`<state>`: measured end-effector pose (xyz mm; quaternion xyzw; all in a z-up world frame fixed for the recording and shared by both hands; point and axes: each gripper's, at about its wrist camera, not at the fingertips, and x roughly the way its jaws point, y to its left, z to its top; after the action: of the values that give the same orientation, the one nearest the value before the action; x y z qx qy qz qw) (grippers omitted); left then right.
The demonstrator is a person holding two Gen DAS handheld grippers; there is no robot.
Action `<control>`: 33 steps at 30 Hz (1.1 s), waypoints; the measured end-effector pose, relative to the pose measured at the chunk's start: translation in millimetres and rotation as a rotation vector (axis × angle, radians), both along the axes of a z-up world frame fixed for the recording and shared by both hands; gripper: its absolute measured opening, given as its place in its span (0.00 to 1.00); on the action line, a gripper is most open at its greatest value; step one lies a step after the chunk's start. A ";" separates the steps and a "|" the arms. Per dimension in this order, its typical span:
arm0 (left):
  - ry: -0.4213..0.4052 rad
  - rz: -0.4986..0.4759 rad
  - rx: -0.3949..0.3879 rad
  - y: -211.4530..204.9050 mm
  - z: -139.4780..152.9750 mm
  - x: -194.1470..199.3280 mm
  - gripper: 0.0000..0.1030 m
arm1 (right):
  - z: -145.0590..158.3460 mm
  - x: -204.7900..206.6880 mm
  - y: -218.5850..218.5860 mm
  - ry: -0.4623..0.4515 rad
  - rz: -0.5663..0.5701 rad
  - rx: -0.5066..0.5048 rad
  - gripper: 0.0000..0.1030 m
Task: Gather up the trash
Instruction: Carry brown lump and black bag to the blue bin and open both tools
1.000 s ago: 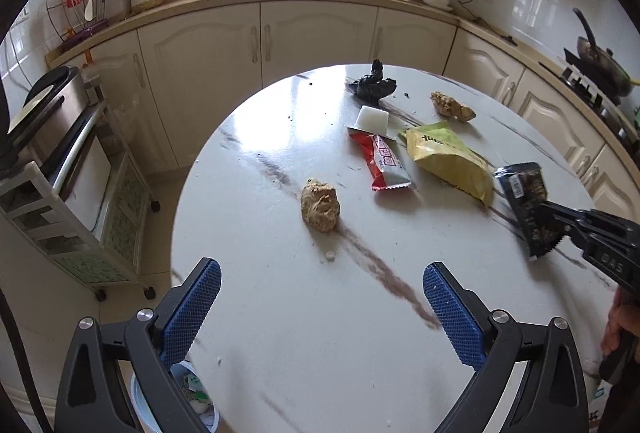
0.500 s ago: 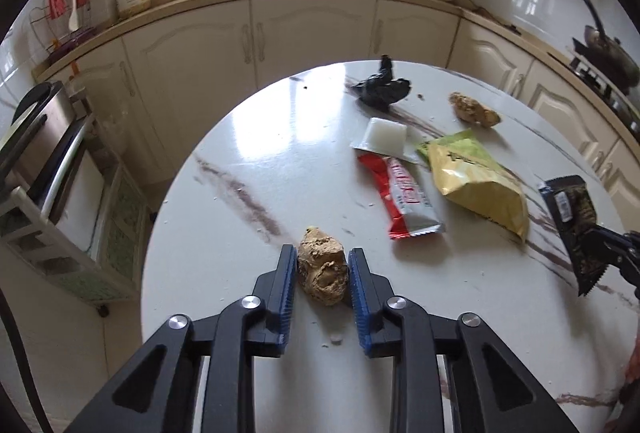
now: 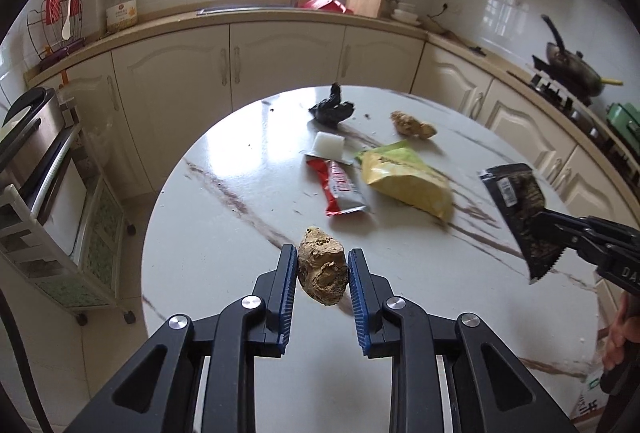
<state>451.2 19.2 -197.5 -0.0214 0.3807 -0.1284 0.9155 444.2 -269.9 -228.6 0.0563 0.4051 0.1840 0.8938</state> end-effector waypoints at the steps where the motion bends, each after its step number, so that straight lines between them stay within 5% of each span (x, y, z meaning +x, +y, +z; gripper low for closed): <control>1: -0.011 -0.002 -0.005 1.9 4.6 -9.2 0.21 | 4.4 -4.5 4.4 -0.008 0.005 0.000 0.06; 8: -0.067 0.022 -0.041 45.2 26.3 -77.7 0.21 | 32.0 -36.0 62.9 -0.051 0.097 0.004 0.06; 18: -0.084 0.206 -0.062 188.6 20.1 -195.1 0.21 | 30.9 -67.1 227.4 -0.055 0.346 0.035 0.06; 25: 0.022 0.369 -0.058 284.9 -32.9 -257.1 0.21 | -12.5 -72.6 345.7 0.041 0.503 0.042 0.06; 33: 0.177 0.463 -0.109 346.3 -104.3 -270.6 0.22 | -92.6 -66.0 431.9 0.194 0.586 -0.033 0.06</control>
<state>180.6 365.5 -301.7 -0.1683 0.4369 0.0667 0.8811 378.2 162.0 -321.2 -0.0600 0.4905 0.4211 0.7606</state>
